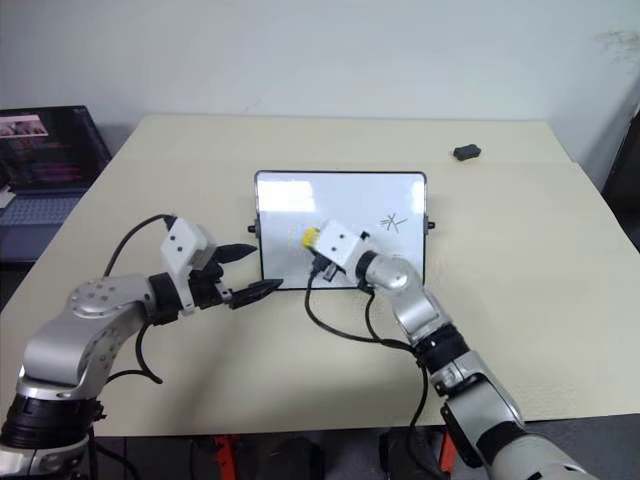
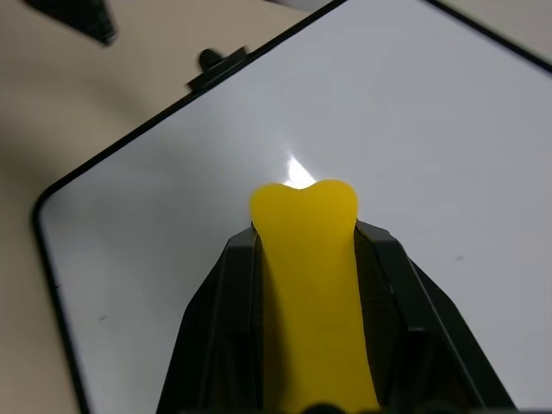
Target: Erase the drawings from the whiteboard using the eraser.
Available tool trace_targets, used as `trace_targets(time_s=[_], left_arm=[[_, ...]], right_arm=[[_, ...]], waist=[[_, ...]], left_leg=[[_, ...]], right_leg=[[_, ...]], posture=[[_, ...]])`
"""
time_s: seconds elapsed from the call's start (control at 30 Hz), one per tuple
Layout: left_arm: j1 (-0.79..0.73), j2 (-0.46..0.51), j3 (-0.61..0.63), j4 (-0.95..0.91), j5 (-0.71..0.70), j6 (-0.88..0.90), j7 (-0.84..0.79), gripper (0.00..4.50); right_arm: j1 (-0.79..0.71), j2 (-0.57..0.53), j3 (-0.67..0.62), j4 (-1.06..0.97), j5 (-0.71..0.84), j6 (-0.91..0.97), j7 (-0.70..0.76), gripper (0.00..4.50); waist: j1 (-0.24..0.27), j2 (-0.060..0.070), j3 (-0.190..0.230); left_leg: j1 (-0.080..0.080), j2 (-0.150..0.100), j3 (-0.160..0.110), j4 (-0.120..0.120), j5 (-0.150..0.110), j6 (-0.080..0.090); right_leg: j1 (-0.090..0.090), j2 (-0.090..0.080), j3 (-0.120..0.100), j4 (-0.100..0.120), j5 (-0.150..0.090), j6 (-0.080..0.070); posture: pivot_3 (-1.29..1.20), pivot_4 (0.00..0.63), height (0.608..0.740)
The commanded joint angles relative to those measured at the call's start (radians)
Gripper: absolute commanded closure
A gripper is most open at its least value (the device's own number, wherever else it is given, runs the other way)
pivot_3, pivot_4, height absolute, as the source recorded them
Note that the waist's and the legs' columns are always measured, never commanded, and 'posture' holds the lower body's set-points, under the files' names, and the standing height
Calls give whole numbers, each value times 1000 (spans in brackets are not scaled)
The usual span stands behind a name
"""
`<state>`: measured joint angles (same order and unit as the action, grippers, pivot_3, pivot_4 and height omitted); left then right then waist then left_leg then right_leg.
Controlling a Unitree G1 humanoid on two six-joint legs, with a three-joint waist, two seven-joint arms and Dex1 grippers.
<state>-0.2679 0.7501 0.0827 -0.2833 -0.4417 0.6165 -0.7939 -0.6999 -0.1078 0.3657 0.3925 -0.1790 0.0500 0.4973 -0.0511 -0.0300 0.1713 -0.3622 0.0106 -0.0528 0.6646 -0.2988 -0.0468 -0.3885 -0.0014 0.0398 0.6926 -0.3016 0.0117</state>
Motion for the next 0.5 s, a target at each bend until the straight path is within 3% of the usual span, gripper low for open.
trace_targets(time_s=[0.03,0.23,0.5], left_arm=[[-13,5,28,-41,-14,7,8,0],[-19,7,22,-40,-12,8,6,0],[-28,6,12,-38,-11,9,-2,0]], right_arm=[[16,-14,-19,14,-5,10,-8,3410],[-27,6,-152,-40,87,-146,-99,3410],[-84,-41,-200,140,47,-228,-188,3411]], waist=[[0,0,0],[2,1,2],[0,1,2]], left_leg=[[0,0,0,0,0,0],[-1,0,-1,0,0,0],[-3,0,0,-3,0,0]], right_leg=[[0,0,0,1,0,0],[-1,0,-1,2,0,0],[-2,0,-1,-6,0,0]], posture=[[0,150,740],[0,150,740],[0,150,740]])
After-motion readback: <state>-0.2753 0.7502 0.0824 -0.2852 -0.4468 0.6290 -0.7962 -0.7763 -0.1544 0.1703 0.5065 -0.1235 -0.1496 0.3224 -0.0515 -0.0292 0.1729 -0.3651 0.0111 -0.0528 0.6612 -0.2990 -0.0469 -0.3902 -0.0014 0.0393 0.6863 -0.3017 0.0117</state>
